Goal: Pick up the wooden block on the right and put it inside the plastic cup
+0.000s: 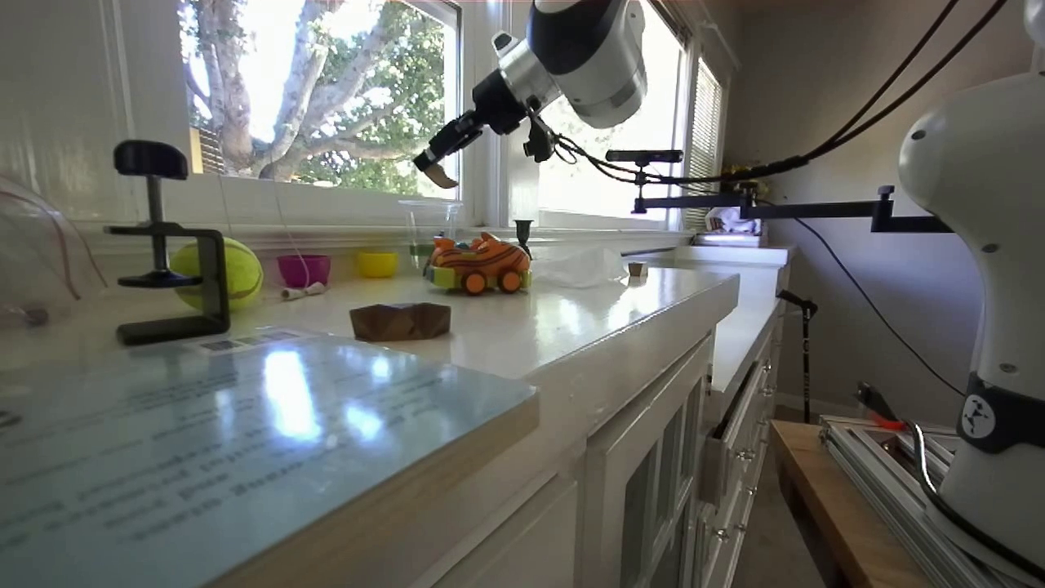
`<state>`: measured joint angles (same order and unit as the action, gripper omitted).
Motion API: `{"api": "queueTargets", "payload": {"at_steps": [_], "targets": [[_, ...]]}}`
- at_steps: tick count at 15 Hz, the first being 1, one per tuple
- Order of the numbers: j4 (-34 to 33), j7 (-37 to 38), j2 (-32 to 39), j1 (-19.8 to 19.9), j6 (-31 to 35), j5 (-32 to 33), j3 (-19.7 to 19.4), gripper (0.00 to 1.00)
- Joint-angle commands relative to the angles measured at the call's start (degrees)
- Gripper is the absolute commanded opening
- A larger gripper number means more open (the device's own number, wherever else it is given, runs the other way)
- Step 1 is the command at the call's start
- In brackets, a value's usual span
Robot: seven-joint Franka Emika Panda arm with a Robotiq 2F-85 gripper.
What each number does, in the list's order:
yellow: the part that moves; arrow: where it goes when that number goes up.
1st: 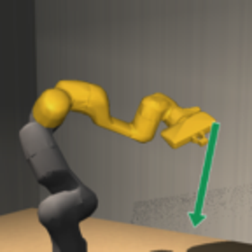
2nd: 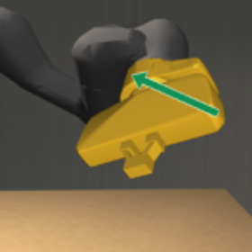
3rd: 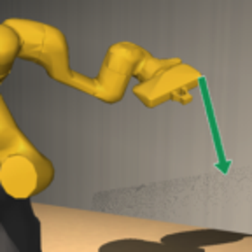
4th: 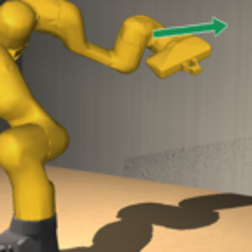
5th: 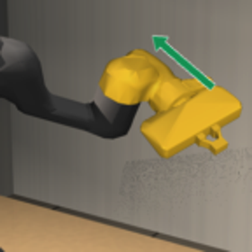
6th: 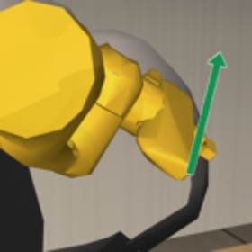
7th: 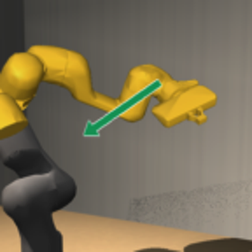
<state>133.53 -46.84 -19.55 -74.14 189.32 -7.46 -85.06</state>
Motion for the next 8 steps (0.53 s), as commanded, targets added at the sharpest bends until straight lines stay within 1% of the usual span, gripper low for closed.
{"api": "queueTargets", "payload": {"at_steps": [1,4,5,8], "targets": [[-1.14,-2.65,-4.84,-4.47,0.65,1.78,-3.27,0.07],[-0.92,-3.01,-5.78,-6.95,0.78,1.44,-5.59,0.07],[-0.68,2.30,-6.22,-7.06,0.45,7.45,-6.87,0.07],[-0.21,4.73,-7.30,-7.91,-0.43,11.77,-9.21,0.07]]}}
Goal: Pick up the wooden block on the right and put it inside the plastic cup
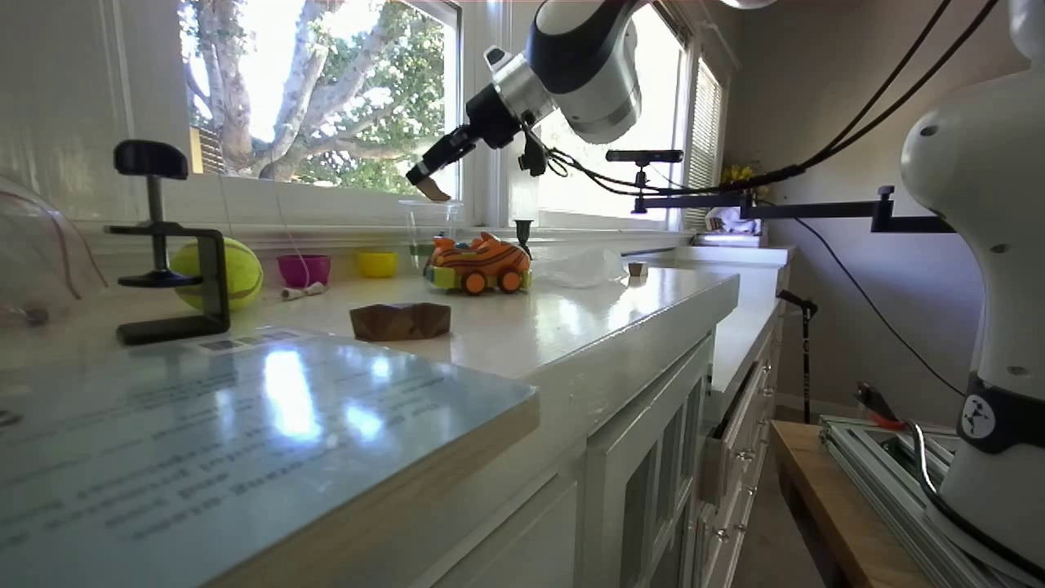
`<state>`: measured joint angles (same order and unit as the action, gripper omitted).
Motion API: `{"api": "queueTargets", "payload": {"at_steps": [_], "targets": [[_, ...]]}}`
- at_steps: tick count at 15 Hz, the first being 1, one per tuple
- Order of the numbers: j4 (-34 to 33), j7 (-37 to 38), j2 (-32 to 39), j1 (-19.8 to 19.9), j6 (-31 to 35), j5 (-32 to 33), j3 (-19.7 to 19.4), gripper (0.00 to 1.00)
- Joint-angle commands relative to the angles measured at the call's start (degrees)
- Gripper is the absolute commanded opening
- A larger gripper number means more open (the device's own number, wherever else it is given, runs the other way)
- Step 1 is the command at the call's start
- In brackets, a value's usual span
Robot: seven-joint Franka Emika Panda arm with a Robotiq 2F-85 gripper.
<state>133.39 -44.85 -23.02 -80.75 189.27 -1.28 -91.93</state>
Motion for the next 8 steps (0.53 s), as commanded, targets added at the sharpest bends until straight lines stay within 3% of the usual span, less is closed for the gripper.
{"api": "queueTargets", "payload": {"at_steps": [1,7,8], "targets": [[0.01,3.47,-4.16,-1.41,-0.62,6.87,-2.96,0.07],[0.53,5.50,-5.95,-1.83,-2.86,10.92,-4.02,0.07],[0.47,5.60,-6.29,-1.86,-3.39,11.32,-3.88,0.51]]}}
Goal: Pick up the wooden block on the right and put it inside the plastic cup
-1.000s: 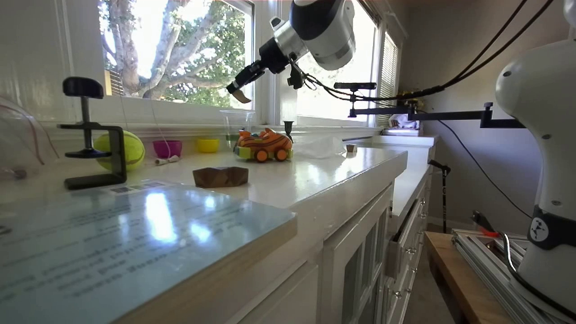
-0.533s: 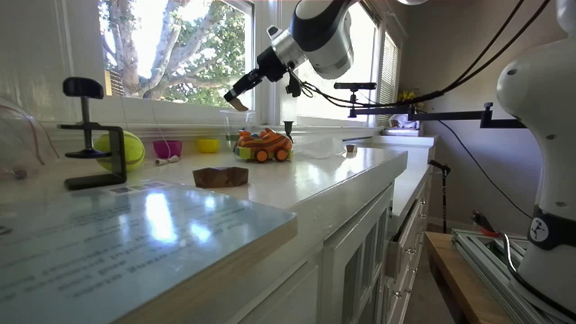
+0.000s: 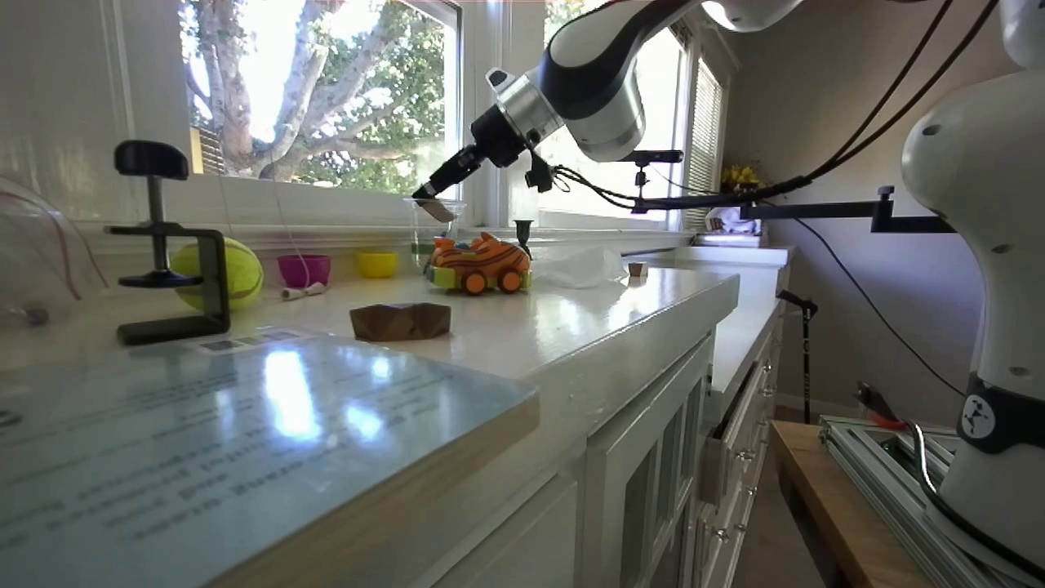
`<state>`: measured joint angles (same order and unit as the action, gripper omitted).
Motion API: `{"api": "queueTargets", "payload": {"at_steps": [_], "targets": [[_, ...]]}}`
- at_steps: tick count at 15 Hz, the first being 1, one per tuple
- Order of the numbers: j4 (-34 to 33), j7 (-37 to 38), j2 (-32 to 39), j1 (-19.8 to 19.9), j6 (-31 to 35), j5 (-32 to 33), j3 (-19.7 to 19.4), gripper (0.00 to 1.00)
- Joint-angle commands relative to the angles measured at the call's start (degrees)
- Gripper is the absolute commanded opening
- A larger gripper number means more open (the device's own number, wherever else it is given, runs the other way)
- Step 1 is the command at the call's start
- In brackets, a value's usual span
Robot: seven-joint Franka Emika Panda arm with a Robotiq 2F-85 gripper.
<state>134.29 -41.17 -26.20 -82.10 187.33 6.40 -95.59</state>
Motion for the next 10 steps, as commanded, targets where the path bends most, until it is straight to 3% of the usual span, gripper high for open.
{"api": "queueTargets", "payload": {"at_steps": [1,7,10], "targets": [[-0.50,1.98,-3.41,-0.59,-1.90,4.03,-0.17,0.52],[-3.16,1.81,-2.73,-1.37,-3.82,5.33,0.23,0.94],[-5.84,2.85,-0.30,0.17,-7.00,5.26,2.90,1.00]]}}
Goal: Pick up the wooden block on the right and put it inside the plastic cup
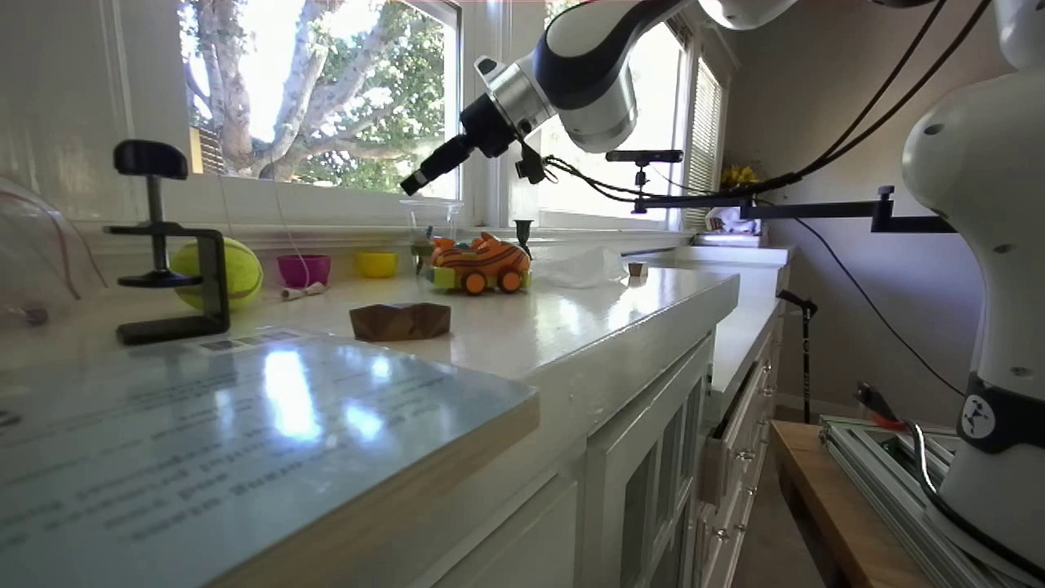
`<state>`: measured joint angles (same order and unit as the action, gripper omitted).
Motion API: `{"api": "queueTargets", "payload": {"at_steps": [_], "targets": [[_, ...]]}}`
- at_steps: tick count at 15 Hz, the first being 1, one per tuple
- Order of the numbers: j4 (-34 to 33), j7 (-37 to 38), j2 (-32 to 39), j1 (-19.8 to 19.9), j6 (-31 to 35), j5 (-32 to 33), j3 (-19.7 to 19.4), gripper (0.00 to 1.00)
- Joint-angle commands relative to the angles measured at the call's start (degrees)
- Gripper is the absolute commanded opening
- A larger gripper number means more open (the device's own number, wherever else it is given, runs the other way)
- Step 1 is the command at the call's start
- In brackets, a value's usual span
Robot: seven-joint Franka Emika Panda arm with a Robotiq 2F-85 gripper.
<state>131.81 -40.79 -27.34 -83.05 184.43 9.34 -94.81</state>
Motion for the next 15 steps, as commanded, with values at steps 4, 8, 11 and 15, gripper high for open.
{"api": "queueTargets", "payload": {"at_steps": [4,8,11,15], "targets": [[-6.41,5.92,3.74,5.49,-14.46,0.18,8.35,1.00],[-9.23,10.91,8.01,12.33,-31.73,-1.24,14.75,1.00],[-11.53,12.74,11.34,16.83,-42.66,-2.08,18.03,1.00],[-12.81,14.45,19.18,23.51,-46.97,-2.49,22.62,1.00]]}}
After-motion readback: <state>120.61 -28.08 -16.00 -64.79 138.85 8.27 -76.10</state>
